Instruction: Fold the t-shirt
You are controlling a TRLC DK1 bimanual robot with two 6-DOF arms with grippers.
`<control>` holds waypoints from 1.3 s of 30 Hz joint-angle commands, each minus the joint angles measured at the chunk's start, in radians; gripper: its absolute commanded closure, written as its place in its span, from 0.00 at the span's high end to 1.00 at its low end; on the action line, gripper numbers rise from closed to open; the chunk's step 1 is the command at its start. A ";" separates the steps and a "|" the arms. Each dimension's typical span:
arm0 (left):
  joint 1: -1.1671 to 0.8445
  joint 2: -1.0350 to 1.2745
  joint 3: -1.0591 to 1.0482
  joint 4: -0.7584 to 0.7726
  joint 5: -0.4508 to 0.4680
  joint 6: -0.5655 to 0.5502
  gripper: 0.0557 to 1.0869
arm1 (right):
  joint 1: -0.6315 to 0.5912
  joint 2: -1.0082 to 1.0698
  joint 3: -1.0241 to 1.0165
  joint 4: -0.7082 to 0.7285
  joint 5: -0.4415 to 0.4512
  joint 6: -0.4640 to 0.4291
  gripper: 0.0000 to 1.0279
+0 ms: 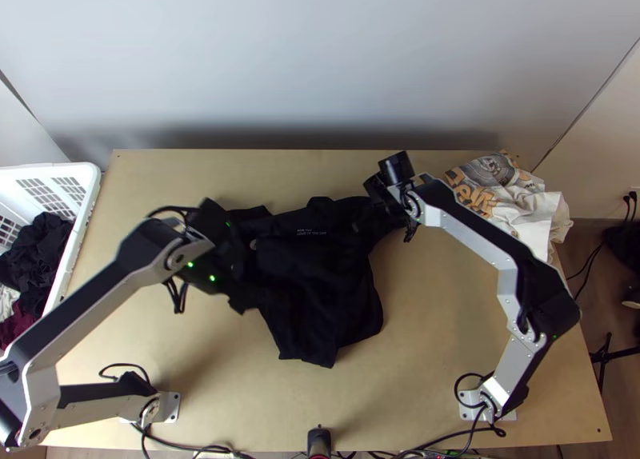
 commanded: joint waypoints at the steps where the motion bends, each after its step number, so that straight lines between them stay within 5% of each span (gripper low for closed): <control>1: -0.084 0.071 -0.046 -0.043 0.075 -0.001 0.95 | 0.000 -0.048 -0.007 -0.002 -0.005 0.009 0.03; 25: -0.224 0.321 -0.072 0.206 0.009 -0.001 0.95 | -0.007 -0.195 -0.015 -0.043 -0.005 0.004 0.03; 27: -0.219 0.346 -0.078 0.221 0.002 0.007 0.85 | -0.007 -0.215 -0.015 -0.055 -0.005 0.004 0.02; 32: -0.213 0.360 -0.086 0.292 0.001 0.013 0.23 | -0.024 -0.281 -0.016 -0.088 -0.005 0.000 0.03; 36: -0.170 0.357 -0.093 0.309 0.001 0.027 0.05 | -0.041 -0.327 -0.016 -0.107 -0.005 -0.003 0.03; 39: -0.127 0.321 -0.092 0.309 -0.004 0.033 0.03 | -0.052 -0.359 -0.012 -0.126 -0.005 -0.003 0.02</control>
